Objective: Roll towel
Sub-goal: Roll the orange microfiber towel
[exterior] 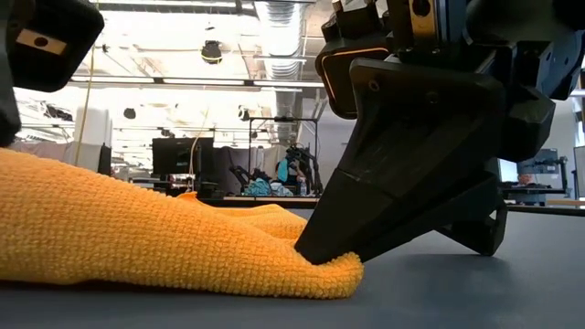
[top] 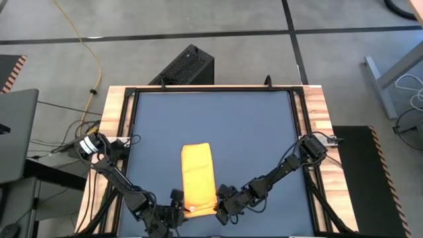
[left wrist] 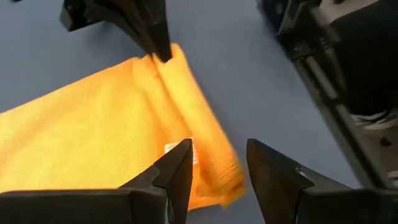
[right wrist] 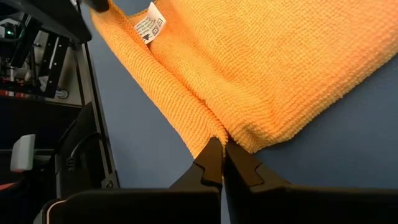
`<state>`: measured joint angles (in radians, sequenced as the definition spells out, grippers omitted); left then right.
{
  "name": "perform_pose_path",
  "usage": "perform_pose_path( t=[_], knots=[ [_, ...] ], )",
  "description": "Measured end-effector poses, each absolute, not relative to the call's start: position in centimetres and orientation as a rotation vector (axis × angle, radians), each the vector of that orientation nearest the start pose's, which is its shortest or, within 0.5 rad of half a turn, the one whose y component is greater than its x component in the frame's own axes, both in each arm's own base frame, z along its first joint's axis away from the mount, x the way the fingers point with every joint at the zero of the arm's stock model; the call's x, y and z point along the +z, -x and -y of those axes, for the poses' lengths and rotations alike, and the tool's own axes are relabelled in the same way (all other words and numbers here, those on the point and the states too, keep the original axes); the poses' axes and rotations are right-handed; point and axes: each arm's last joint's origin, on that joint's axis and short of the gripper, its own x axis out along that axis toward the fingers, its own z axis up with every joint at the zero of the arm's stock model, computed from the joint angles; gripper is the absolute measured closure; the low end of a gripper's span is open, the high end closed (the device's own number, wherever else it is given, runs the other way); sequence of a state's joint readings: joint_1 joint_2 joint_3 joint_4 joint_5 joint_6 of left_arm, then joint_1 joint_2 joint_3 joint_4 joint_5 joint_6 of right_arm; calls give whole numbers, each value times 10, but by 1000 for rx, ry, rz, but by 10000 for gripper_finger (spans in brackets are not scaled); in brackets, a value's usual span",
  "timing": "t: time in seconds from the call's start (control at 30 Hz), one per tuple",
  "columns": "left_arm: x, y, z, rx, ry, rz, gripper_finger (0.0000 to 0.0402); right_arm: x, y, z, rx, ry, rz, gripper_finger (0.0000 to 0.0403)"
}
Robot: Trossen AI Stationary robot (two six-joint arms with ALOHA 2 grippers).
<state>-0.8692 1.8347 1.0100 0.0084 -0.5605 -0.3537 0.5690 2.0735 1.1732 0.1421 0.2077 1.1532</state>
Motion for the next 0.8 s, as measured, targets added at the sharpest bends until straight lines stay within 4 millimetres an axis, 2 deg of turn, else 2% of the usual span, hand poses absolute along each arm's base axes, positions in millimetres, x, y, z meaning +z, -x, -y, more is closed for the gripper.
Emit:
perform_pose_path(
  t=[0.23, 0.43, 0.57, 0.7, 0.8],
  knots=[
    [153, -247, 267, -147, -168, -636, 260, 114, -354, -219, -98, -802, -799, 382],
    [129, -251, 272, -143, -186, -656, 260, 114, -354, -219, -99, -802, -798, 380],
    [129, -251, 272, -126, -183, -638, 265, 114, -354, -219, -100, -802, -798, 379],
    [128, -251, 272, -128, -166, -649, 291, 114, -354, -219, -100, -802, -798, 379],
    [128, -251, 272, -129, -136, -660, 335, 114, -354, -219, -100, -802, -798, 379]
  ],
)
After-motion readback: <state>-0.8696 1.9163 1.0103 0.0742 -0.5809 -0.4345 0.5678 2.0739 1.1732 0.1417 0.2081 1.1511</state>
